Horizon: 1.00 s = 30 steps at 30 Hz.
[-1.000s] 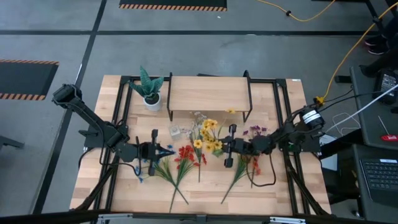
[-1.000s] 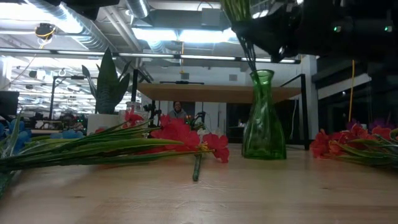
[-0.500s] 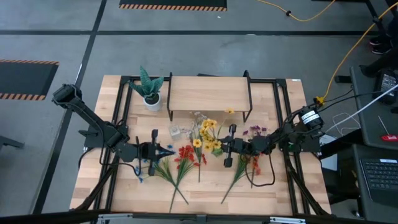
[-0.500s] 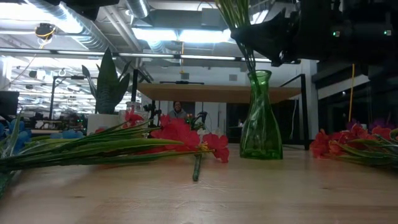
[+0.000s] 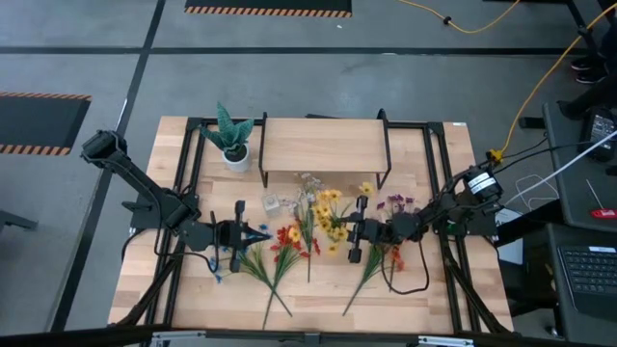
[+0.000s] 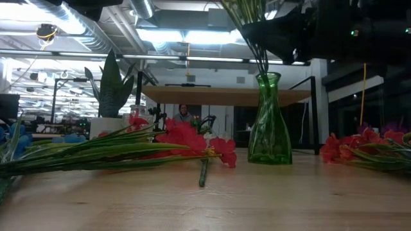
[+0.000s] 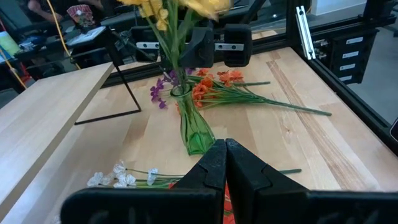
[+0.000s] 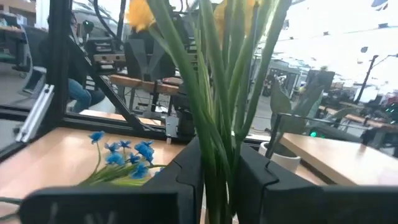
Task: Pick and place flowers into a vace then onto a shelf
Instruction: Put the yellow flowers into the green vase
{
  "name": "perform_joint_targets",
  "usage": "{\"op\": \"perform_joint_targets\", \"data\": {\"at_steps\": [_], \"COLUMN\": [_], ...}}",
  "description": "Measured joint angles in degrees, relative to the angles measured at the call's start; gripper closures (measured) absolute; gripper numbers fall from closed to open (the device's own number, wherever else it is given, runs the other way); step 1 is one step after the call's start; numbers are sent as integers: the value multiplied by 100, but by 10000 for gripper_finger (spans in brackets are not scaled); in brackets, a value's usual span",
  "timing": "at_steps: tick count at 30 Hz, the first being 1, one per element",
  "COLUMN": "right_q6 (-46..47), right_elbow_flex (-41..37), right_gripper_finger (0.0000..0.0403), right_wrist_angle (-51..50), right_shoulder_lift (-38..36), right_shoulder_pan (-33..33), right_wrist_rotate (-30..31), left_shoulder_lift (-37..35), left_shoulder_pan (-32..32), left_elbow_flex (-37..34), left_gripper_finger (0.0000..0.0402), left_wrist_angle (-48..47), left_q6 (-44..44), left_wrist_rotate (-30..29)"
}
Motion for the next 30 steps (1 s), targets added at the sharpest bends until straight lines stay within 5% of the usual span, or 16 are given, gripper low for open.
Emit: {"op": "perform_joint_targets", "data": {"at_steps": [14,30], "right_q6": [-208,-354], "right_elbow_flex": [-2,-4], "right_gripper_finger": [334,302], "right_wrist_angle": [-32,-120], "right_shoulder_lift": [0,0], "right_shoulder_pan": [482,757], "right_wrist_rotate": [1412,2310], "left_shoulder_lift": [0,0], "left_shoulder_pan": [0,0], "left_elbow_flex": [1,1], "left_gripper_finger": [398,398], "left_wrist_angle": [1,-1], "left_q6": [-2,-2], "left_wrist_rotate": [4,4]}}
